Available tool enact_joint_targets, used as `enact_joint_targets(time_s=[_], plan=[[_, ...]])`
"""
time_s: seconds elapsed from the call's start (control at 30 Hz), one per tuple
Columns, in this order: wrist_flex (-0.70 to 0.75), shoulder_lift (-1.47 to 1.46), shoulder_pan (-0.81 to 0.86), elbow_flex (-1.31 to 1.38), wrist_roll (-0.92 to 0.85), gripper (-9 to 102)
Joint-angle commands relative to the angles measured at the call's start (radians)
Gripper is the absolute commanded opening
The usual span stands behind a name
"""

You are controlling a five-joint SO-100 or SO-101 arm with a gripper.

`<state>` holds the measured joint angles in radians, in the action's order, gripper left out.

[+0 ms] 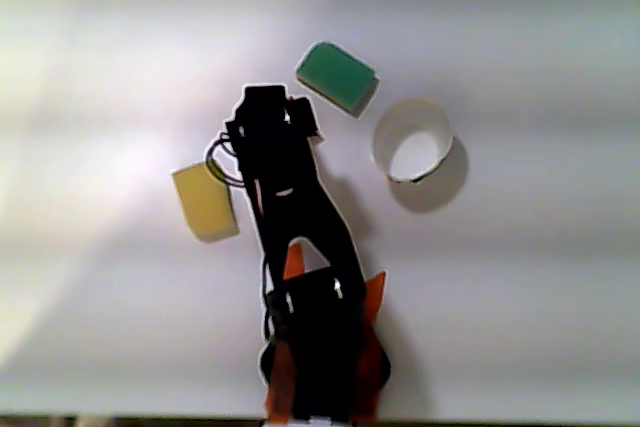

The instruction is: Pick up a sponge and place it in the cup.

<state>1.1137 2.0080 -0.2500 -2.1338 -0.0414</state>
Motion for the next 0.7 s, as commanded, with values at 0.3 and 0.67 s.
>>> enact_joint_targets(time_s=[0.3, 0.67], plan=[[0.071, 0.003, 0.005, 0.140, -0.334, 4], [-0.084, -0.015, 0.011, 0.123, -0.545, 14]])
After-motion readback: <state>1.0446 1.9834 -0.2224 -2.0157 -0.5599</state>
